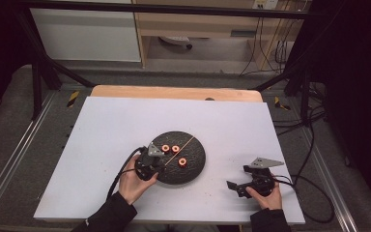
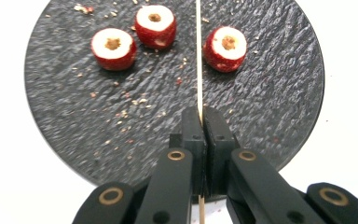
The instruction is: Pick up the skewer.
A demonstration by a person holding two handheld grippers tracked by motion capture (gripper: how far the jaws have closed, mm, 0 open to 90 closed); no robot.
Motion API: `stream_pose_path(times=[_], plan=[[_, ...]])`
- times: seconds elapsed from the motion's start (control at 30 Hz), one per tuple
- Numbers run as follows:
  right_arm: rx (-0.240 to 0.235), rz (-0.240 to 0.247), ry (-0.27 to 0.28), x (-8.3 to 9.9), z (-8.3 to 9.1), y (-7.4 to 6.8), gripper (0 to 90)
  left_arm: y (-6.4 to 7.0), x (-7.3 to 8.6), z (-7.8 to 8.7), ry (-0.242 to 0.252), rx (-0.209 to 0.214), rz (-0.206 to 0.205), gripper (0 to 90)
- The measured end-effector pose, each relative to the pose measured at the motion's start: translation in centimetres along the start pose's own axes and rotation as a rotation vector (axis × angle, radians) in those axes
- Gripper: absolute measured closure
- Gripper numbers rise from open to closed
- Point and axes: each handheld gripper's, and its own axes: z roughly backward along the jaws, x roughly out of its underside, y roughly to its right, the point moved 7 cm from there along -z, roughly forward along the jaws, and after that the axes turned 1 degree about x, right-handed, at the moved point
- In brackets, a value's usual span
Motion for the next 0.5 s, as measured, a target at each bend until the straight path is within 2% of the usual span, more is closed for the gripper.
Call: stream_pose_path(times=[0.13, 0.43, 0.5], plan=[[0.001, -0.002, -0.003, 0.1, -0.1, 0.0, 0.5, -0.7, 0.7, 0.9, 0.041, 0.022, 0.020, 88.1], [0.017, -0.014, -0.001, 0.0, -0.1, 0.0, 0.5, -2.5, 2.6, 2.8, 0.125, 0.031, 0.054, 88.0], [0.022, -0.023, 0.000, 0.0, -0.1, 0.1, 0.5, -2.7, 3.0, 3.3, 0.147, 0.048, 0.058, 88.0]])
